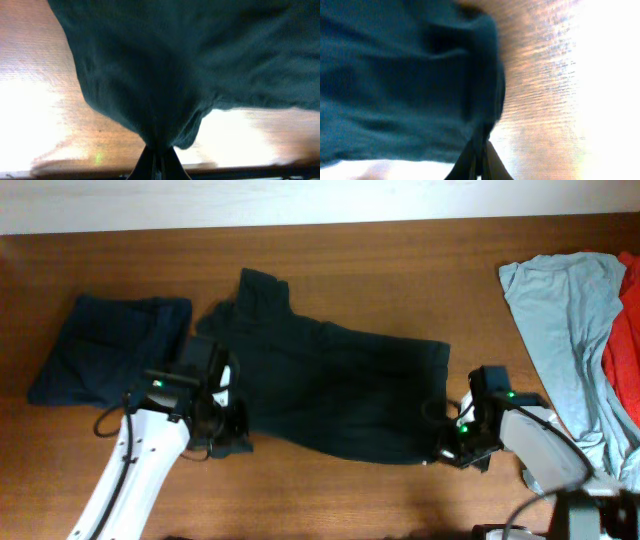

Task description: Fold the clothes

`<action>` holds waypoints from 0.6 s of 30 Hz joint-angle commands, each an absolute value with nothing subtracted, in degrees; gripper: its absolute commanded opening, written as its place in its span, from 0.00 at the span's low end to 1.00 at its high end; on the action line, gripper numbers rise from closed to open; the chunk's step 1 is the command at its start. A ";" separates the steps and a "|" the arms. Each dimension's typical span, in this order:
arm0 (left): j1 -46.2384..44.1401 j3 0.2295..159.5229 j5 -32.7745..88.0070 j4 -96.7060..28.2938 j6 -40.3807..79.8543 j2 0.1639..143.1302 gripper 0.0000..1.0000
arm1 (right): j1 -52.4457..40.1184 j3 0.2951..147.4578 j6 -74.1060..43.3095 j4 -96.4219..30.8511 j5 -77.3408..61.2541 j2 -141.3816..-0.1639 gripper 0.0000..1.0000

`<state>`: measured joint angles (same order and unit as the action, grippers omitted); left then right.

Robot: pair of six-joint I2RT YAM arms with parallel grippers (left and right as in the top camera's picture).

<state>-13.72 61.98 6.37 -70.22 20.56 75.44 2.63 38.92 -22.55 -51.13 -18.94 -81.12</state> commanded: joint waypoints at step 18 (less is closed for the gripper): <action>-13.85 137.86 -0.30 -96.68 1.39 74.08 0.01 | 2.66 100.44 -19.14 -78.83 -4.19 -61.95 0.04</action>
